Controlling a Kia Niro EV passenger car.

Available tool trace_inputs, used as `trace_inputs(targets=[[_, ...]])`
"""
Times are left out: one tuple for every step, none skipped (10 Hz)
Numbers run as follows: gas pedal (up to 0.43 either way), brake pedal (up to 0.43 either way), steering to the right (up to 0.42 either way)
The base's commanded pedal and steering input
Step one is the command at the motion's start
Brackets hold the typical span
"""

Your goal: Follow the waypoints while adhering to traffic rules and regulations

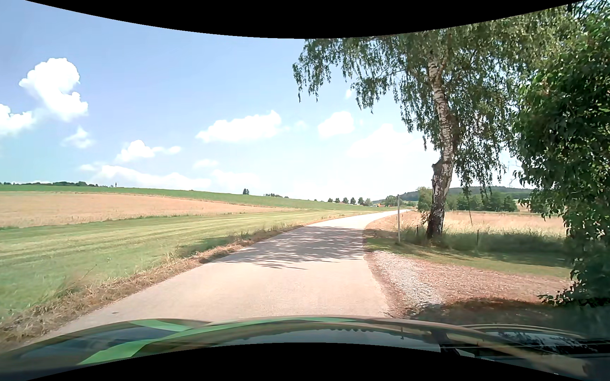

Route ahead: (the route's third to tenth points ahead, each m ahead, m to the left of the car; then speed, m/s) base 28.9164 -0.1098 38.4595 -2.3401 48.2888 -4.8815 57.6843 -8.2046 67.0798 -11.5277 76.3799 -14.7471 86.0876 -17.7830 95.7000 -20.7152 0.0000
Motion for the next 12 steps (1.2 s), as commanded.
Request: trace_inputs(targets=[[0.000, 0.220, 0.010], [0.000, 0.226, 0.010], [0.000, 0.226, 0.010], [0.000, 0.226, 0.010], [0.000, 0.226, 0.010], [0.000, 0.226, 0.010], [0.000, 0.220, 0.010], [0.000, 0.226, 0.010], [0.000, 0.220, 0.010], [0.000, 0.226, 0.010], [0.000, 0.226, 0.010], [0.000, 0.226, 0.010]])
